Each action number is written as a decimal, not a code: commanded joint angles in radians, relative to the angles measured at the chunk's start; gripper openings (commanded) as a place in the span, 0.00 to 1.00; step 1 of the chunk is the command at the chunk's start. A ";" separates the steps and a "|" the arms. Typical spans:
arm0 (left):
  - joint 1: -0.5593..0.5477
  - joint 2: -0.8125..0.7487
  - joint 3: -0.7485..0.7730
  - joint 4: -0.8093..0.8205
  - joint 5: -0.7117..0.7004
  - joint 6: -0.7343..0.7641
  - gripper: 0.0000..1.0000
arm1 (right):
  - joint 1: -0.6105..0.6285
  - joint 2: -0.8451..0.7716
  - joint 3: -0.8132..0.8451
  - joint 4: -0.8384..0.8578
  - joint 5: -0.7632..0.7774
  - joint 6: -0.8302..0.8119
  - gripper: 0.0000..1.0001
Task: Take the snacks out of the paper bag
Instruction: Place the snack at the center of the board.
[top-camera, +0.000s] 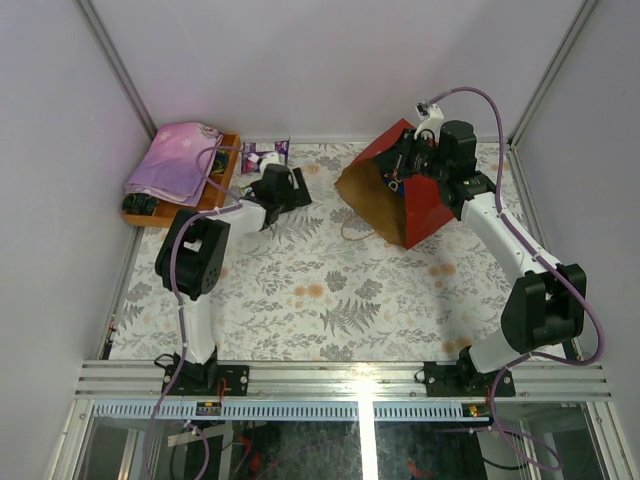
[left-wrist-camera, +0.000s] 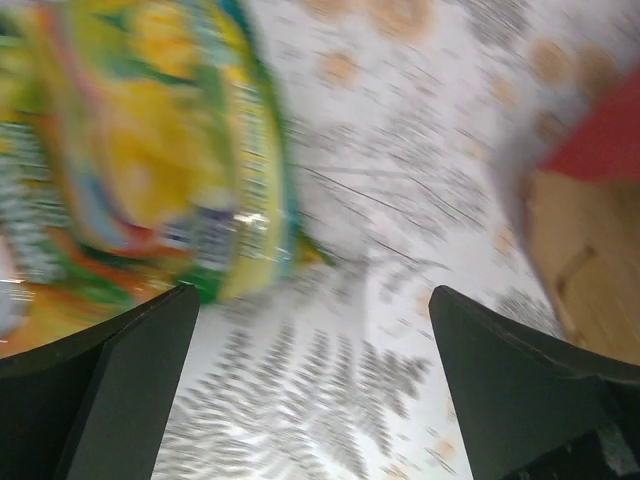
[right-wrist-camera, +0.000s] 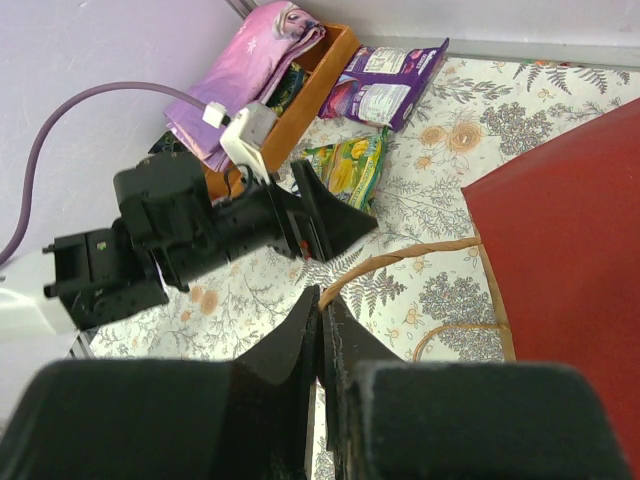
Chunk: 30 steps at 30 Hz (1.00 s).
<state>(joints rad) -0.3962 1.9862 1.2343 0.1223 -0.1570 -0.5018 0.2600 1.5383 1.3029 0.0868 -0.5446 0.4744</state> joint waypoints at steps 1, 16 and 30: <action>0.059 0.008 -0.003 -0.001 -0.013 -0.051 1.00 | 0.012 -0.034 0.044 0.018 -0.050 -0.012 0.00; 0.163 0.036 0.038 -0.163 -0.187 -0.099 1.00 | 0.012 -0.027 0.044 0.025 -0.059 -0.002 0.00; 0.192 0.041 0.160 -0.236 -0.209 -0.070 1.00 | 0.010 -0.021 0.051 0.012 -0.066 0.012 0.00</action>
<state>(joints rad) -0.2058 2.0487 1.3476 -0.0757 -0.3279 -0.5835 0.2600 1.5383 1.3037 0.0624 -0.5621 0.4721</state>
